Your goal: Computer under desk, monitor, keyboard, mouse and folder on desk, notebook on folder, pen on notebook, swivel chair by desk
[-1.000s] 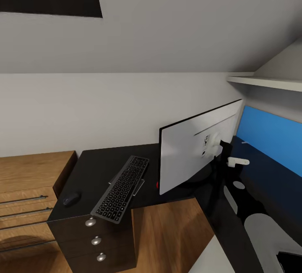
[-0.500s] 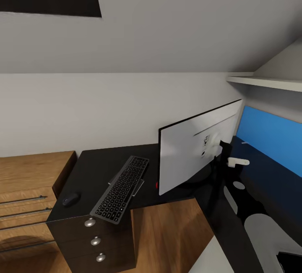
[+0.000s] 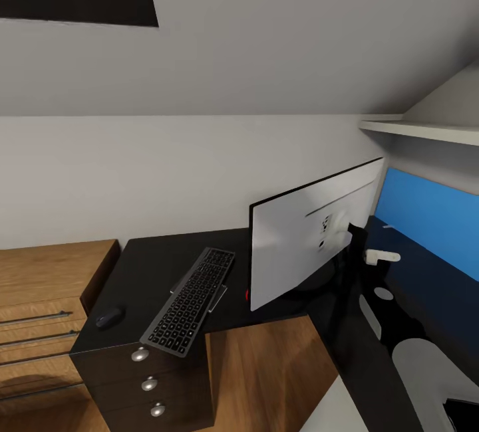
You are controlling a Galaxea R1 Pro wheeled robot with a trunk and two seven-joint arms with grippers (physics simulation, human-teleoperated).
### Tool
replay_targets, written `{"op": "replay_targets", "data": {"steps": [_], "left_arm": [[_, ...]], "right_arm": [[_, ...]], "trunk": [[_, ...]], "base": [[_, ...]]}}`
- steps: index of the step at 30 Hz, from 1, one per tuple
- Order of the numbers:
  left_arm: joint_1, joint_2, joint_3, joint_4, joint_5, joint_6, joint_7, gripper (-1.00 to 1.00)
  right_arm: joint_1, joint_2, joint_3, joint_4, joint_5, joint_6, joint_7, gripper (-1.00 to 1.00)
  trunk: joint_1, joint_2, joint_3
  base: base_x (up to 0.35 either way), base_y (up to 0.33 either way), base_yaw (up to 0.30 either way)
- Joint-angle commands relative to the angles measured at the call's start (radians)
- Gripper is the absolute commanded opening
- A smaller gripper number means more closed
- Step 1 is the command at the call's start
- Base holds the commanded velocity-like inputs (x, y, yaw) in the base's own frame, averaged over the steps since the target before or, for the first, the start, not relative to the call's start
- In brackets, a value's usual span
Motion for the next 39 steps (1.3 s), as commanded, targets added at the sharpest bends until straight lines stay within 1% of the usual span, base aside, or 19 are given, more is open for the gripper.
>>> {"op": "replay_targets", "data": {"steps": [1, 19, 25, 36, 37, 39], "left_arm": [[0.0, 0.001, -0.008, -0.001, 0.008, -0.002, 0.004, 1.0], [0.0, 0.001, -0.008, -0.001, 0.008, -0.002, 0.007, 1.0], [0.0, 0.001, -0.007, -0.001, 0.008, -0.002, 0.005, 1.0], [0.0, 0.0, -0.007, -0.001, 0.008, -0.002, 0.007, 1.0], [0.0, 0.0, -0.007, -0.001, 0.008, -0.002, 0.007, 1.0], [0.0, 0.0, -0.007, -0.001, 0.008, -0.002, 0.007, 1.0]], "right_arm": [[-0.001, 0.0, 0.0, 0.001, -0.001, -0.003, -0.002, 1.0], [0.0, 0.0, 0.0, 0.001, -0.001, -0.003, -0.001, 1.0], [0.0, 0.0, 0.0, 0.001, -0.001, -0.003, 0.0, 1.0], [0.0, 0.0, 0.0, 0.001, -0.001, -0.003, 0.0, 1.0], [0.0, 0.0, 0.0, 0.001, -0.001, -0.003, 0.0, -1.0], [0.0, 0.0, 0.0, 0.001, -0.001, -0.003, 0.0, -1.0]], "trunk": [[0.0, -0.001, -0.001], [0.0, -0.001, -0.001], [0.0, -0.001, -0.001], [0.0, -0.001, -0.001], [0.0, -0.001, -0.001], [0.0, -0.001, -0.001]], "base": [[0.019, 0.0, 0.0], [0.025, 0.0, 0.0], [0.106, 0.0, 0.0], [0.009, 0.0, 0.0], [0.0, 0.0, 0.0], [0.0, 0.0, 0.0]]}}
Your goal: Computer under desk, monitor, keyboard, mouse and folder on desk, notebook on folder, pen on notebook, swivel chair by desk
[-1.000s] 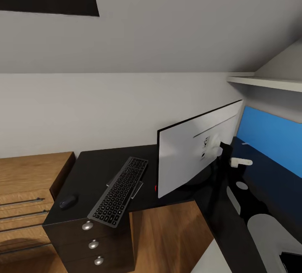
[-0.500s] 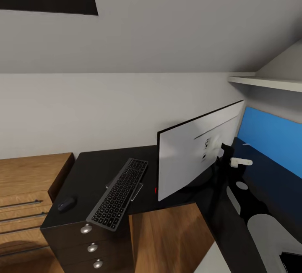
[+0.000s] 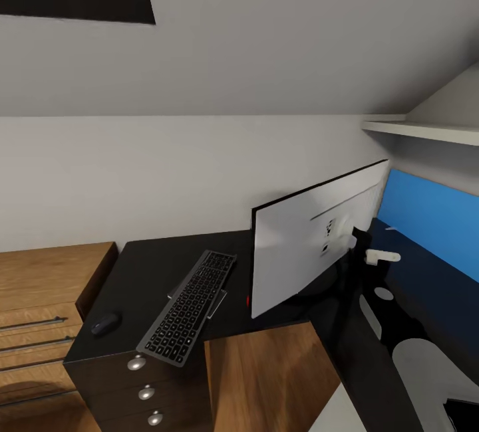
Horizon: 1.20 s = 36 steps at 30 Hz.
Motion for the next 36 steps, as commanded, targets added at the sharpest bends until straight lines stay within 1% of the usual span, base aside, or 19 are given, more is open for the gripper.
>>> {"op": "replay_targets", "data": {"steps": [1, 36], "left_arm": [[0.0, 0.001, -0.007, -0.001, 0.008, -0.002, 0.005, 1.0], [0.0, 0.001, -0.007, -0.001, 0.008, -0.005, 0.002, 1.0]], "right_arm": [[-0.001, 0.0, 0.0, 0.001, -0.002, -0.003, -0.001, -1.0], [-0.001, 0.0, 0.0, 0.0, -0.002, -0.003, 0.004, -1.0]], "trunk": [[0.0, -0.001, -0.001], [0.0, -0.001, -0.001]], "base": [[0.0, 0.0, 0.0], [0.0, 0.0, 0.0]]}}
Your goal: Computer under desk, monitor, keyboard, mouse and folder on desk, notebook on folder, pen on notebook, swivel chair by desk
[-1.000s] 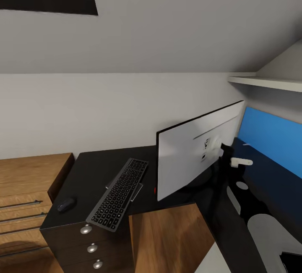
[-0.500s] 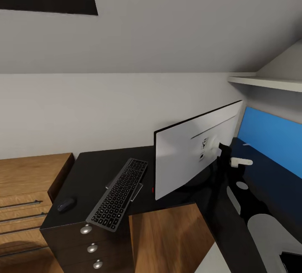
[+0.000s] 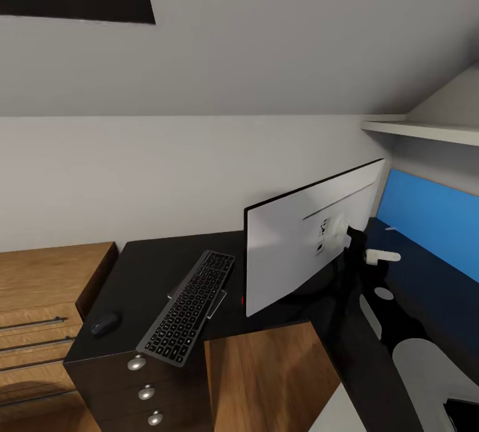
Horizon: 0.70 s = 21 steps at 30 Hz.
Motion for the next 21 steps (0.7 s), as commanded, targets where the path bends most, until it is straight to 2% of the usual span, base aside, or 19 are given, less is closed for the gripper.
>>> {"op": "replay_targets", "data": {"steps": [1, 21], "left_arm": [[0.0, 0.001, -0.008, -0.001, 0.008, -0.002, 0.004, 1.0], [0.0, 0.001, -0.008, -0.001, 0.008, -0.002, 0.006, 1.0]], "right_arm": [[0.0, 0.0, 0.002, 0.001, -0.002, -0.003, 0.001, -1.0], [0.001, 0.002, 0.003, 0.003, -0.002, -0.003, 0.0, -1.0]], "trunk": [[0.0, -0.001, -0.001], [0.0, -0.001, -0.001]], "base": [[0.0, 0.0, 0.0], [-0.008, 0.0, 0.0]]}}
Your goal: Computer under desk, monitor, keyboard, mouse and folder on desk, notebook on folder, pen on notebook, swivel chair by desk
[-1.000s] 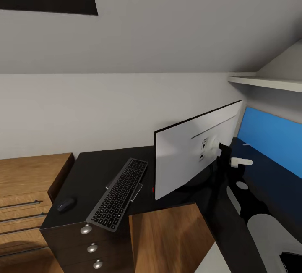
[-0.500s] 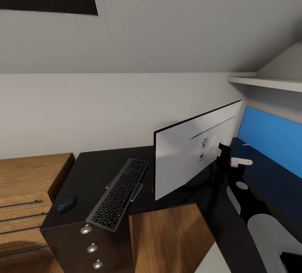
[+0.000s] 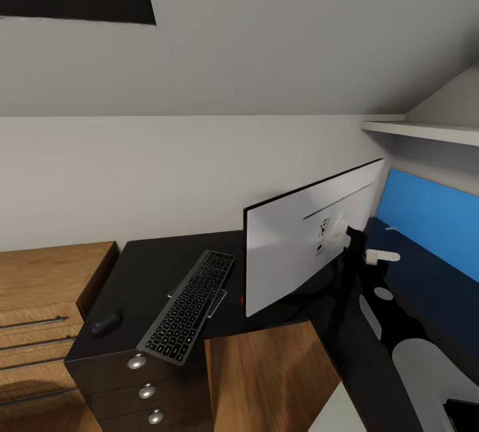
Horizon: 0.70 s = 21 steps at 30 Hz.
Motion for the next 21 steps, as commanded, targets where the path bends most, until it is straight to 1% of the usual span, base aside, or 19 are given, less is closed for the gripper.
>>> {"op": "replay_targets", "data": {"steps": [1, 21], "left_arm": [[0.0, 0.001, -0.008, -0.002, 0.008, -0.002, 0.006, 1.0], [0.0, 0.002, -0.006, -0.002, 0.009, -0.002, 0.007, 1.0]], "right_arm": [[0.0, 0.0, 0.003, 0.005, -0.009, -0.003, 0.0, -1.0], [0.0, 0.0, 0.002, 0.006, -0.009, -0.002, -0.006, -1.0]], "trunk": [[0.0, -0.001, -0.001], [0.0, -0.001, -0.001]], "base": [[-0.224, 0.0, 0.0], [-0.325, 0.0, 0.0]]}}
